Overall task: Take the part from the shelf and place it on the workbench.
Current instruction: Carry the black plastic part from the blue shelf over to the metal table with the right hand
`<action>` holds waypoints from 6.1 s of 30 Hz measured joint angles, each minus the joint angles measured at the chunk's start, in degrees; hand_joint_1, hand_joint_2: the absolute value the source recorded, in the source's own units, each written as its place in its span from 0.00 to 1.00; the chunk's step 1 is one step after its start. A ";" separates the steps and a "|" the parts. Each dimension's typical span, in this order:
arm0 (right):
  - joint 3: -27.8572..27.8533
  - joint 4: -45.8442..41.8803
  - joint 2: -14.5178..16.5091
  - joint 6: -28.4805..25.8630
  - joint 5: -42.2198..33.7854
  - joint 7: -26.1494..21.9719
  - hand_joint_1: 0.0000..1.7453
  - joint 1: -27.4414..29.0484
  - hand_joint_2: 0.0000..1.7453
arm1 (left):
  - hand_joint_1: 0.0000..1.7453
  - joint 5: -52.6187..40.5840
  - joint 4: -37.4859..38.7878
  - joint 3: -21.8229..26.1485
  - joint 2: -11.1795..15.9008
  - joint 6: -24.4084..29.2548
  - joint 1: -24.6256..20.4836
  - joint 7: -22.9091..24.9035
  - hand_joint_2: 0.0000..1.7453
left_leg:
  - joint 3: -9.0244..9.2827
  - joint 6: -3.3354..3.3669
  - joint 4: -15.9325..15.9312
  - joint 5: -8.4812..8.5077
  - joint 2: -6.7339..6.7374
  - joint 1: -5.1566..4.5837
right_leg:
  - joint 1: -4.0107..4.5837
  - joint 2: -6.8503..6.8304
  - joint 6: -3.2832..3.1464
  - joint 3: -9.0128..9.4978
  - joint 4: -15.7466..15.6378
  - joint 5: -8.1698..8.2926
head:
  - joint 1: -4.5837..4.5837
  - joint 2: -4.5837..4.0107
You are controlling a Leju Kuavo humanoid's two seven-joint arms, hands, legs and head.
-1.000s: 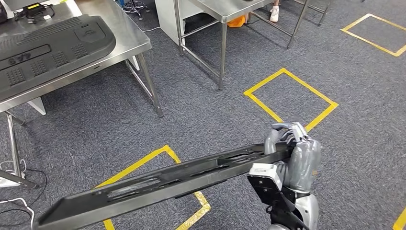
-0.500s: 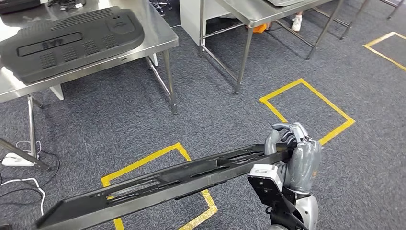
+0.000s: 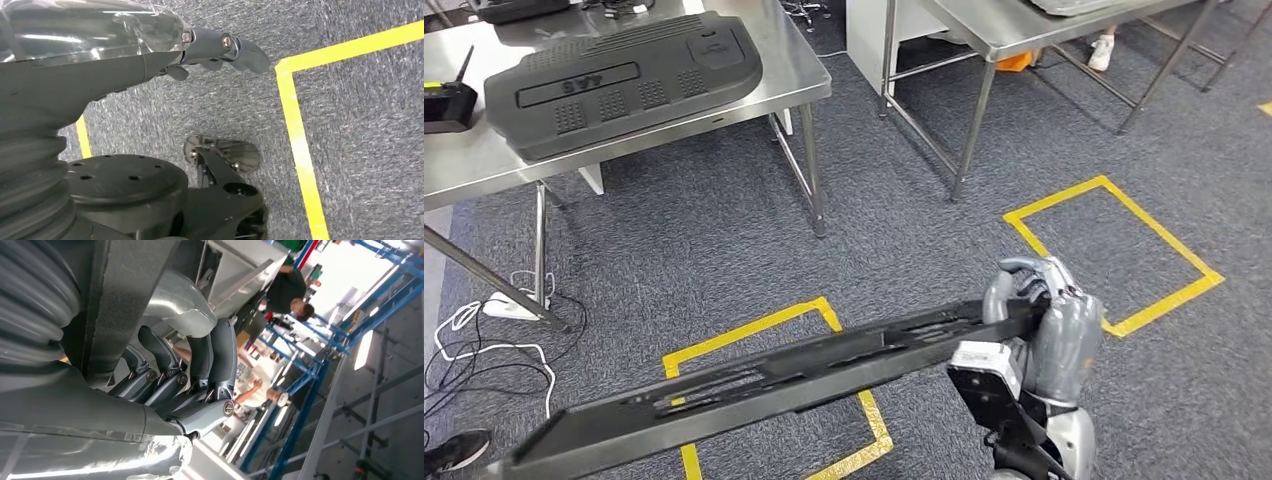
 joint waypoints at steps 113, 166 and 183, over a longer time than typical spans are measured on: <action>0.06 1.19 -1.22 -0.01 -2.97 4.44 1.00 -0.51 1.00 | 0.00 -1.31 0.00 0.31 0.90 -9.56 0.49 -0.79 1.00 | -0.88 1.10 1.00 2.47 1.41 0.14 | 0.75 -0.49 -0.09 0.92 0.63 -1.34 | -0.35 0.00; 0.06 1.90 -1.54 -0.05 -0.81 6.04 1.00 -0.24 1.00 | 0.00 -2.39 0.00 0.37 1.01 -9.67 0.63 0.18 1.00 | 2.08 -1.12 -0.54 -1.14 1.48 1.42 | -0.41 0.21 0.72 -0.64 0.98 -0.54 | 0.60 0.00; 0.06 2.03 -1.55 -0.05 -0.82 5.82 1.00 -0.33 1.00 | 0.00 -2.53 0.00 0.37 1.01 -9.77 0.66 0.59 1.00 | 2.11 2.55 -6.62 4.12 1.66 0.19 | 0.70 0.00 2.13 1.25 2.77 -4.29 | 0.11 0.00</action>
